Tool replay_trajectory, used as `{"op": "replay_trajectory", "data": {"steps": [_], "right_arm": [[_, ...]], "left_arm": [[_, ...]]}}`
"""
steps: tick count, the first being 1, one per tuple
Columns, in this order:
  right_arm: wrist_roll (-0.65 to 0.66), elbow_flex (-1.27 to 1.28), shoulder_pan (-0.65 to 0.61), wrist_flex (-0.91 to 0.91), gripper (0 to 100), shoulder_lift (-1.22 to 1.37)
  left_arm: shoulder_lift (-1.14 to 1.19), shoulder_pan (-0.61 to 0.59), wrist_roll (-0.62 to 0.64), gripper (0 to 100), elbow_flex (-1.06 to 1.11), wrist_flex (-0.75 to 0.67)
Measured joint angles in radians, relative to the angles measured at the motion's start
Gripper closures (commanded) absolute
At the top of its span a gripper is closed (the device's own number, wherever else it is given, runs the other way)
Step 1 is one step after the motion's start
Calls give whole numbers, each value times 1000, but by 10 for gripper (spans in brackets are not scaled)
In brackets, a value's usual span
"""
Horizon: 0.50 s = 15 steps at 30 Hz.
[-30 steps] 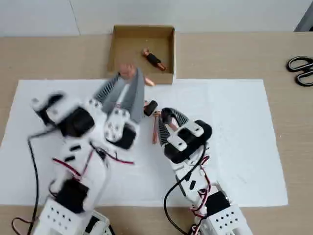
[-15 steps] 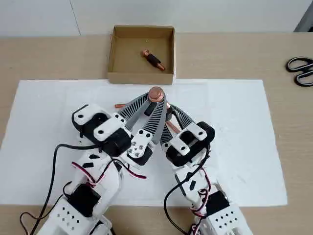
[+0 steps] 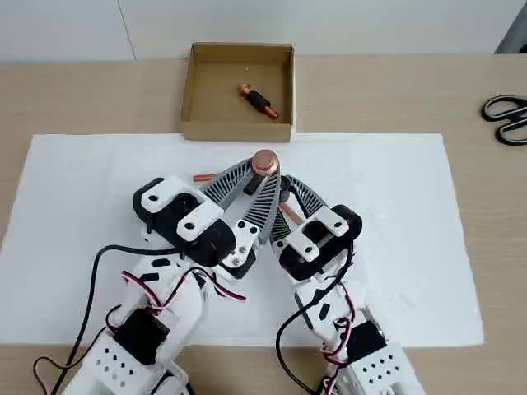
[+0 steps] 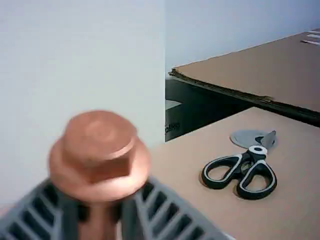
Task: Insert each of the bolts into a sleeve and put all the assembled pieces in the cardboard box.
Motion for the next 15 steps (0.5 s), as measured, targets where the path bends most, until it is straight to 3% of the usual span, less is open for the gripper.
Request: {"op": "replay_trajectory", "data": {"steps": [7,15], "right_arm": [[153,0,-41,-2,994,0],[181,0,-37,-63,994,0]], "left_arm": [[0,0,0,994,0,0],[-9,2,-6,994,0,0]]}}
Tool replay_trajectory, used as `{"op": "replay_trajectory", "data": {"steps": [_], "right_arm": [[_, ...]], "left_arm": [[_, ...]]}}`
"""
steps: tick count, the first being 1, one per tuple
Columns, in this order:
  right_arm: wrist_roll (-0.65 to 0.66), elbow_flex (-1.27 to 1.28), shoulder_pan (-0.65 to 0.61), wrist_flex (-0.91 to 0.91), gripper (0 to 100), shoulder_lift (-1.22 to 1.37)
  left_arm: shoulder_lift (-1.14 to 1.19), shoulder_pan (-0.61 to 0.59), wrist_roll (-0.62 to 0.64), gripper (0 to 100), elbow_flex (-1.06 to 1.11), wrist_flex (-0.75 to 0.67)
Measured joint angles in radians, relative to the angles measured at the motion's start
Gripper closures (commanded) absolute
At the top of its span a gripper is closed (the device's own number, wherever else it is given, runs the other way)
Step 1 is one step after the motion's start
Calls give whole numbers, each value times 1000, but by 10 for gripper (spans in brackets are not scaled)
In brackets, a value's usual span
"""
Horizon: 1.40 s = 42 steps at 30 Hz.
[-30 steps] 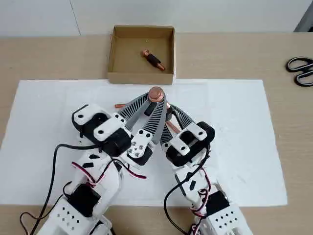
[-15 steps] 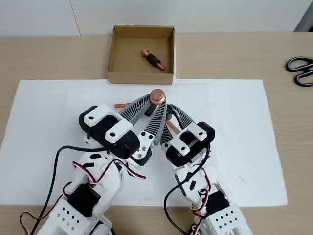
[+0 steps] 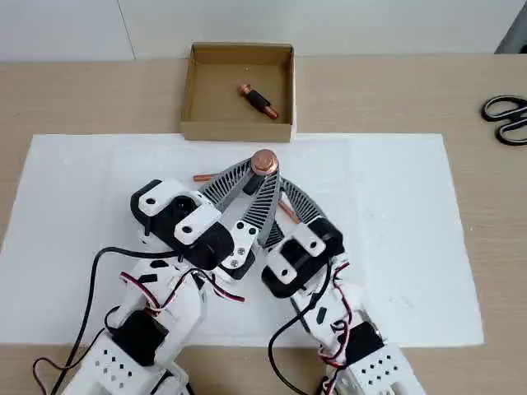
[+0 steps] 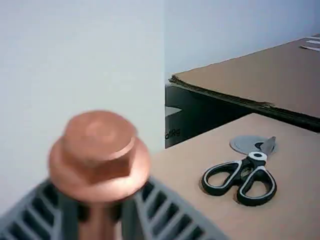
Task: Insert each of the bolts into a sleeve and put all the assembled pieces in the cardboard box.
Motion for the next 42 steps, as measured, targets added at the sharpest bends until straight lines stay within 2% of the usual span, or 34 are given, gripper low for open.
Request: {"op": "replay_trajectory", "data": {"steps": [3,9,18,34,39,42], "right_arm": [[0,0,37,-2,994,0],[0,0,48,-3,994,0],[-25,0,0,-3,994,0],[-58,0,2,-3,994,0],[-58,0,21,-3,994,0],[-58,0,26,-3,994,0]], "left_arm": [[0,-2,0,994,0,6],[0,0,0,994,-66,120],[0,2,-2,994,-69,80],[0,2,-2,994,-25,46],[0,3,-2,994,-25,149],[0,5,-2,994,-25,164]]}}
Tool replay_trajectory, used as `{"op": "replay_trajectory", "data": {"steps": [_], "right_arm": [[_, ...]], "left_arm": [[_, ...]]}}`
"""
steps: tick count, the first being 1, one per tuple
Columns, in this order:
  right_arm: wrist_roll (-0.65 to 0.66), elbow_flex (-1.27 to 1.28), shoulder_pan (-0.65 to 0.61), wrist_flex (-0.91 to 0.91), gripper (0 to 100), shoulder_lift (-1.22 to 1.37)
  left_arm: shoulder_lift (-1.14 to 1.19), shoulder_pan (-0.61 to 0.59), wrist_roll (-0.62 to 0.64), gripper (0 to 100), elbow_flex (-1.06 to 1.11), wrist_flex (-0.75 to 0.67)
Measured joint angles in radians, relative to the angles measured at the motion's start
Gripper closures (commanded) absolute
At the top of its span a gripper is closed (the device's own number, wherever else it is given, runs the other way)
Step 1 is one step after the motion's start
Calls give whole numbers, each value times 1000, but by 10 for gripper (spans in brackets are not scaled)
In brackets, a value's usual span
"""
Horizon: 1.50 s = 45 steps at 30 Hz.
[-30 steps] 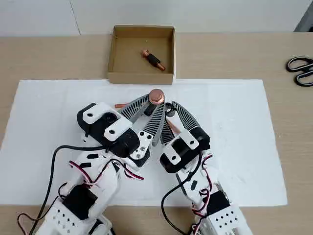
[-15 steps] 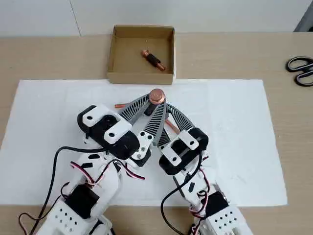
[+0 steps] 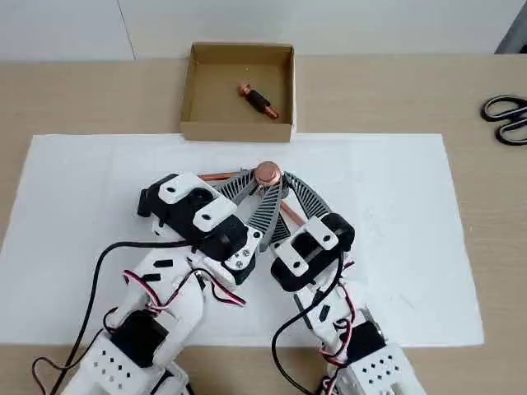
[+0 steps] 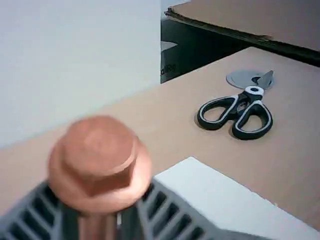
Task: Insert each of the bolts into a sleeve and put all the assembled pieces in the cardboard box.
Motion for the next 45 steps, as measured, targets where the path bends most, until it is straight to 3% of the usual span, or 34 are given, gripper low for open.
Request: {"op": "replay_trajectory", "data": {"steps": [6,14,22,31,34,38,45], "right_arm": [[0,0,0,0,994,0],[0,0,0,0,994,0],[0,0,6,0,994,0],[0,0,2,43,994,-2],[-37,-2,12,63,995,-2],[-95,-57,77,236,995,0],[-330,-348,298,601,995,-2]], "left_arm": [[0,0,0,987,0,5],[0,-5,-120,821,-2,57],[-2,-8,-132,818,-2,81],[-5,-203,-135,820,-106,21],[-12,-259,-135,869,-158,14],[-101,-321,-135,993,-157,14],[-419,-417,-135,994,150,12]]}}
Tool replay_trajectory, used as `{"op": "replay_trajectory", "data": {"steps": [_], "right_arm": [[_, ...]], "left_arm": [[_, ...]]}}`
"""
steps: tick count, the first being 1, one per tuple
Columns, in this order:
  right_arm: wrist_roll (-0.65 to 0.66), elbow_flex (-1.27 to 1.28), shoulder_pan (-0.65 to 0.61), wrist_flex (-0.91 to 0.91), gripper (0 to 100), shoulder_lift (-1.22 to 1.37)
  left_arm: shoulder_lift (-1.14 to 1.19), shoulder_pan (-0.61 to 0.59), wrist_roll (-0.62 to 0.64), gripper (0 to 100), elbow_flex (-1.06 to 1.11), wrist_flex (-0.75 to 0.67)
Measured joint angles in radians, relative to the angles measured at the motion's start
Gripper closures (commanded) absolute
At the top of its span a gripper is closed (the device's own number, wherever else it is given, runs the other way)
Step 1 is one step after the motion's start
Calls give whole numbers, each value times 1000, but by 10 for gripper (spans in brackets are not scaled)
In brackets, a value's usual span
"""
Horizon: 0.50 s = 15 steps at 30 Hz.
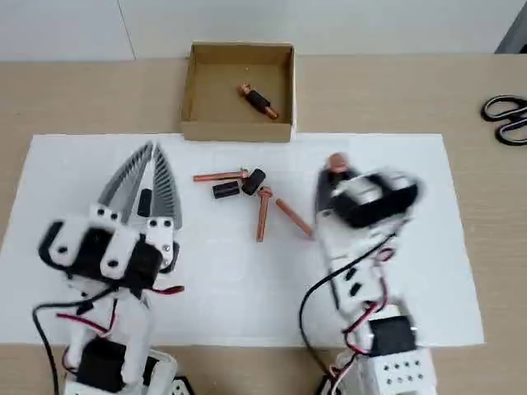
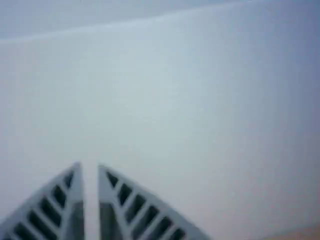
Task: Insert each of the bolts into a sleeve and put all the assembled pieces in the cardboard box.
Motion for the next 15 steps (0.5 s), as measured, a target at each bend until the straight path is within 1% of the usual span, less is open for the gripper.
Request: {"op": "replay_trajectory", "data": {"steps": [2,4,7,10,15], "right_arm": [[-44,-57,6,91,995,0],[-52,-72,-17,160,995,0],[21,-72,-69,201,995,26],[124,-100,-78,201,995,115],[169,-262,-80,201,995,400]], "left_arm": [[-87,-23,0,994,103,-3],[-92,-60,0,994,161,-3],[-83,-114,0,994,230,-6],[-83,-169,0,994,278,-6],[-81,-250,0,994,299,-6]]}}
